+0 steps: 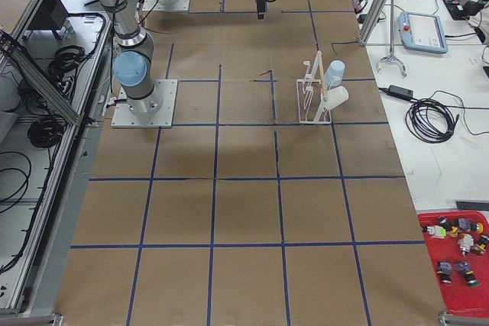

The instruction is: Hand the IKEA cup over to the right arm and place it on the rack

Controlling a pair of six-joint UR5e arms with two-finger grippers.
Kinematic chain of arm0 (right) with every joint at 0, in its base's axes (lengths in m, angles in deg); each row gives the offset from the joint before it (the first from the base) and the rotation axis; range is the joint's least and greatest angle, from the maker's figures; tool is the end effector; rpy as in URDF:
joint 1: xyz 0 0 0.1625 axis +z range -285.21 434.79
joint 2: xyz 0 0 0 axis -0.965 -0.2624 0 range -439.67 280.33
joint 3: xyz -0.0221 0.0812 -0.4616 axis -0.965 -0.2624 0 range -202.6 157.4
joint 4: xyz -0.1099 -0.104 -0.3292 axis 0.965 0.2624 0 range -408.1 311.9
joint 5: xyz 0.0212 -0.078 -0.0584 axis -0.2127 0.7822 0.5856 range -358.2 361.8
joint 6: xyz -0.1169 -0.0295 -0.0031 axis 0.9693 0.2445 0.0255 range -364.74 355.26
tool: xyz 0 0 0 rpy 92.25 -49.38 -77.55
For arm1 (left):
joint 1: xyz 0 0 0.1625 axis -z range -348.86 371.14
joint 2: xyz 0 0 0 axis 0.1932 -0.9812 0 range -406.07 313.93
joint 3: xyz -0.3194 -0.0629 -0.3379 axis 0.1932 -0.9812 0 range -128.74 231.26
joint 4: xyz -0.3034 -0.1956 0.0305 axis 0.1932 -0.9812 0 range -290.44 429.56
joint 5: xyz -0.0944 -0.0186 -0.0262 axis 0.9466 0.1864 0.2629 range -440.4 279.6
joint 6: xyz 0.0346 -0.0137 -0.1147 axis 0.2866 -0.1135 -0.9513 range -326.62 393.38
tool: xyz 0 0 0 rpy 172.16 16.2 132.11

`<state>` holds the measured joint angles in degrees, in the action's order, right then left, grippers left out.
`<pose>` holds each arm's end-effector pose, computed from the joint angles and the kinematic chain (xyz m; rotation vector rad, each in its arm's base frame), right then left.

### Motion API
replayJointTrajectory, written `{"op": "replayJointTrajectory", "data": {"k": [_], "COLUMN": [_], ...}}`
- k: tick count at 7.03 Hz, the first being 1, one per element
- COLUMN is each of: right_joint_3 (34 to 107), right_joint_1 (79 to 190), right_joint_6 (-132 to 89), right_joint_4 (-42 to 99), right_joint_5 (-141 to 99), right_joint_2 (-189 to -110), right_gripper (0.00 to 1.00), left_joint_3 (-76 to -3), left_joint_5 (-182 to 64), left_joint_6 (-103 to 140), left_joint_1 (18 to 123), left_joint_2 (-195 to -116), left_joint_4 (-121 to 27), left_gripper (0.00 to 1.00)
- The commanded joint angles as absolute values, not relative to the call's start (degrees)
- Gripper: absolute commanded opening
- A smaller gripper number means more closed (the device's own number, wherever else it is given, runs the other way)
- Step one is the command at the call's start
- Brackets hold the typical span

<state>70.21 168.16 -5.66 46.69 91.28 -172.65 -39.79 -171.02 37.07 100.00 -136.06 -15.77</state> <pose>0.1591 -0.4137 0.5207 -0.0675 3.1256 -0.1353 -0.1232 -0.4464 0.5115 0.0692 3.1259 -0.0982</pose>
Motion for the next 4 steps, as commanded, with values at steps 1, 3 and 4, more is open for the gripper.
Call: {"op": "replayJointTrajectory", "data": {"k": [1,3,4], "right_joint_3": [70.1,70.0,69.8], "right_joint_1": [168.1,168.2,168.2], "right_joint_6": [-5.7,-5.6,-5.7], "right_joint_4": [46.7,46.8,46.8], "right_joint_5": [91.3,91.3,91.3], "right_joint_2": [-172.7,-172.4,-172.3], "right_gripper": [1.0,1.0,1.0], "left_joint_3": [-39.8,-39.8,-39.8], "left_joint_5": [-171.0,-171.0,-171.0], "left_joint_6": [37.1,37.1,37.1], "left_joint_1": [100.0,100.0,100.0], "left_joint_2": [-136.0,-136.1,-136.0], "left_joint_4": [-15.7,-15.7,-15.7], "left_gripper": [1.0,1.0,1.0]}}
